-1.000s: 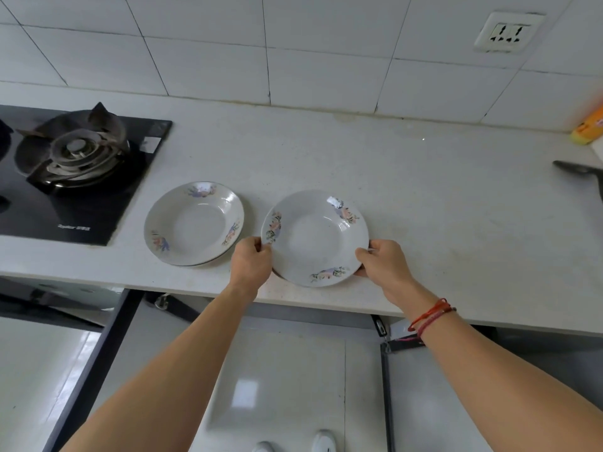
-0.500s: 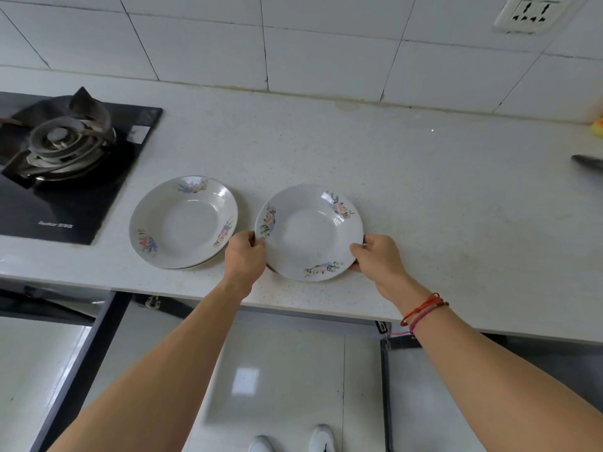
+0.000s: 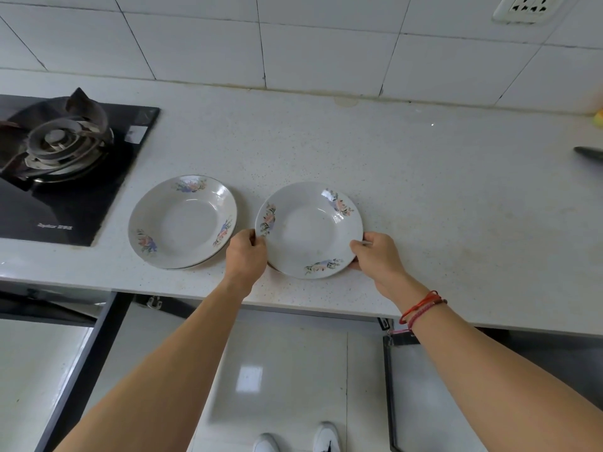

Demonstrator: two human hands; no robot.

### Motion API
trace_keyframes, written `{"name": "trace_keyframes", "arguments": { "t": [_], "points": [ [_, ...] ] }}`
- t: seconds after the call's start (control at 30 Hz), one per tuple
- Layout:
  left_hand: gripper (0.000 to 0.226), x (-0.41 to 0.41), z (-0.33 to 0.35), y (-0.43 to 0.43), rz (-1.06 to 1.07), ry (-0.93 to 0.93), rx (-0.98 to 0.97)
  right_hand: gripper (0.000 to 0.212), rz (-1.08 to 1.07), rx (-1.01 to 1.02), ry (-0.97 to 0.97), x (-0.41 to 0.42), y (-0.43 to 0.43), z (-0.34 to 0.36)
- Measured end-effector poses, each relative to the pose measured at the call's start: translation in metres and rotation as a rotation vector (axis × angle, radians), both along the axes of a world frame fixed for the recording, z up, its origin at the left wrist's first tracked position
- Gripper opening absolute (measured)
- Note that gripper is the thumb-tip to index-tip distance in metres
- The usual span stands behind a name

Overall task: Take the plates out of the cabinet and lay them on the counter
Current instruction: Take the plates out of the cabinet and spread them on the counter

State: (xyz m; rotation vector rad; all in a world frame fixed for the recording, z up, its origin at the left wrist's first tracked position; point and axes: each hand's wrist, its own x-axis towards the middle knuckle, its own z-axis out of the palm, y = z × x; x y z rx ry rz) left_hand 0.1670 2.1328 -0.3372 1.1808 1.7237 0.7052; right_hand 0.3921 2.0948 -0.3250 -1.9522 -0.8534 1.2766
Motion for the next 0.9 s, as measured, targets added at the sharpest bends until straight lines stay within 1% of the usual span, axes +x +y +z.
{"name": "trace_keyframes", "arguments": {
  "t": [0.1, 0.17, 0.2, 0.27, 0.33, 0.43, 0.57, 0.7, 0.83, 0.9],
  "points": [
    [0.021, 0.000, 0.005, -0.004, -0.052, 0.067, 0.026, 0.014, 0.026, 0.005, -0.009, 0.000, -0.002, 0.002],
    [0.020, -0.002, 0.008, -0.010, -0.111, 0.110, 0.057, 0.009, 0.085, 0.026, -0.052, -0.001, -0.007, 0.006],
    [0.020, -0.003, 0.010, -0.014, -0.136, 0.133, 0.072, 0.011, 0.117, 0.035, -0.079, -0.001, -0.010, 0.008],
    [0.020, -0.006, 0.014, -0.022, -0.178, 0.169, 0.104, 0.028, 0.189, 0.052, -0.157, -0.003, -0.018, 0.016],
    [0.028, -0.010, 0.018, -0.032, -0.225, 0.210, 0.147, 0.043, 0.242, 0.073, -0.245, -0.004, -0.027, 0.022],
    [0.044, -0.014, 0.030, -0.050, -0.301, 0.320, 0.223, 0.055, 0.292, 0.085, -0.320, -0.005, -0.043, 0.032],
    [0.056, -0.021, 0.045, -0.075, -0.340, 0.456, 0.305, 0.062, 0.347, 0.107, -0.452, -0.009, -0.067, 0.043],
    [0.064, -0.031, 0.057, -0.102, -0.364, 0.550, 0.318, 0.065, 0.416, 0.139, -0.579, -0.013, -0.097, 0.053],
    [0.067, -0.042, 0.067, -0.130, -0.416, 0.688, 0.381, 0.067, 0.516, 0.130, -0.814, -0.019, -0.125, 0.066],
    [0.067, -0.046, 0.070, -0.142, -0.422, 0.728, 0.396, 0.068, 0.548, 0.121, -0.863, -0.022, -0.134, 0.070]
  ]
}}
